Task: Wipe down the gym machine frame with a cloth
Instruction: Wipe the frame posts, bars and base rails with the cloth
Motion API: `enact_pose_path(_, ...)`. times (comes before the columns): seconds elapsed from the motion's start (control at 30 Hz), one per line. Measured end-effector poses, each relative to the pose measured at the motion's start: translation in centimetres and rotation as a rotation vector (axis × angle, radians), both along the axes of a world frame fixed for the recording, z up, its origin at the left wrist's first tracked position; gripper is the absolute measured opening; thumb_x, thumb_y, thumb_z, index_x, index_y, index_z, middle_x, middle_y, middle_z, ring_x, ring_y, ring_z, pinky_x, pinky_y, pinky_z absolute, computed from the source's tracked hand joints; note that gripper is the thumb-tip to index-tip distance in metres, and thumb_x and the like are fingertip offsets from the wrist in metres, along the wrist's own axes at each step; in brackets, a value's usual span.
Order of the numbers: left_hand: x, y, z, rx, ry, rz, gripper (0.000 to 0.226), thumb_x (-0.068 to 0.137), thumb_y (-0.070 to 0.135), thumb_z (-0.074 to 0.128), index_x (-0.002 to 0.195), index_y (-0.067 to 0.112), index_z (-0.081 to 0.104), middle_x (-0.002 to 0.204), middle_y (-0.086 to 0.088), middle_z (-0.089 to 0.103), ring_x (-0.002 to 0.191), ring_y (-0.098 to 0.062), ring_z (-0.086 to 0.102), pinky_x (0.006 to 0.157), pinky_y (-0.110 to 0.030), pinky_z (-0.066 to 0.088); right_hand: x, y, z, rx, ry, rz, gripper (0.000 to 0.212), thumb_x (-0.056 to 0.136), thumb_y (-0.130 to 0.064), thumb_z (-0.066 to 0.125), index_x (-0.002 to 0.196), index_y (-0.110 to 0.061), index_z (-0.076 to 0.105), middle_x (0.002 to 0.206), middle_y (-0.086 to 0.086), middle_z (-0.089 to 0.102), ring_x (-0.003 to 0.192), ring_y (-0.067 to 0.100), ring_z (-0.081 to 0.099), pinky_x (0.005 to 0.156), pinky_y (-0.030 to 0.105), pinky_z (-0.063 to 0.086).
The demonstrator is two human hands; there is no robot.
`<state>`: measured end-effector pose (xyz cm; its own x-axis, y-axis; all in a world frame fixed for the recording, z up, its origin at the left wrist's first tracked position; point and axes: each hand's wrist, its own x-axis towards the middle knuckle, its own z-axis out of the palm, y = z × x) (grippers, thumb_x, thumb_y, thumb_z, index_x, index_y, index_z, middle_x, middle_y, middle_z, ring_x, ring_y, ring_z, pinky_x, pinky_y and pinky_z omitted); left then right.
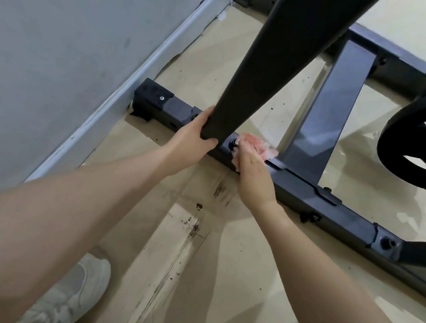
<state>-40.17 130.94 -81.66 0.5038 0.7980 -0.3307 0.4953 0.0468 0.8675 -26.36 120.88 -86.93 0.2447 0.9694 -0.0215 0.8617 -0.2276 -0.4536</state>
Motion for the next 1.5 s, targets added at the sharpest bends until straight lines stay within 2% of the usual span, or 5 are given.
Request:
enact_pose_path(0.33, 1.6, -1.5, -0.2, 0.058, -0.006, 0.166, 0.058, 0.09, 0.026, 0.06, 0.141, 0.026, 0.033, 0.131, 0.006, 0.051, 0.117, -0.011, 0.048, 0.092, -0.024, 0.037, 0.1, -0.8, -1.8, 0.002, -0.251, 0.001, 0.064, 0.093, 0.003, 0.047, 0.15, 0.0, 0.019, 0.157, 0.015, 0.02, 0.146, 0.028, 0.02, 0.113, 0.028, -0.005)
enact_pose_path(0.67, 3.2, -6.0, -1.5, 0.001, 0.02, 0.508, 0.074, 0.092, 0.024, 0.058, 0.151, 0.021, 0.013, 0.153, 0.003, 0.026, 0.138, -0.014, 0.03, 0.102, -0.019, 0.018, 2.3, -5.6, -0.1, 0.008, -0.126, 0.021, 0.049, 0.082, -0.001, 0.067, 0.13, -0.001, 0.055, 0.134, 0.021, 0.054, 0.119, 0.033, 0.057, 0.094, 0.034, 0.052)
enact_pose_path(0.83, 3.2, -9.2, -3.5, 0.386, 0.355, -0.014, 0.061, 0.09, 0.0, 0.046, 0.147, 0.014, 0.029, 0.155, 0.003, 0.007, 0.138, -0.02, 0.026, 0.112, -0.031, 0.028, 3.8, -3.9, 2.0, 0.296, 0.194, -0.264, 0.041, 0.085, -0.037, 0.051, 0.116, -0.012, 0.057, 0.118, 0.008, 0.058, 0.107, 0.024, 0.056, 0.091, 0.034, 0.049)
enact_pose_path(1.0, 4.6, -6.7, -4.3, 0.52, 0.574, -0.438, 0.077, 0.09, 0.0, 0.042, 0.151, 0.019, -0.001, 0.158, 0.004, -0.012, 0.145, -0.013, -0.008, 0.115, -0.025, 0.001, 3.4, -2.5, -1.5, -0.146, -0.265, 0.031, 0.058, 0.102, -0.033, 0.028, 0.152, -0.011, 0.01, 0.161, 0.009, 0.002, 0.148, 0.025, -0.003, 0.118, 0.039, -0.007)
enact_pose_path(1.5, 5.0, -6.5, -3.9, 0.482, 0.759, -0.559, 0.081, 0.092, 0.008, 0.05, 0.151, 0.021, -0.003, 0.157, 0.001, -0.021, 0.144, -0.015, -0.015, 0.116, -0.029, -0.003, 4.7, -5.7, -3.3, 0.019, -0.299, -0.062, 0.059, 0.087, -0.006, 0.025, 0.146, -0.001, 0.032, 0.153, 0.02, 0.03, 0.142, 0.032, 0.026, 0.117, 0.043, 0.018)
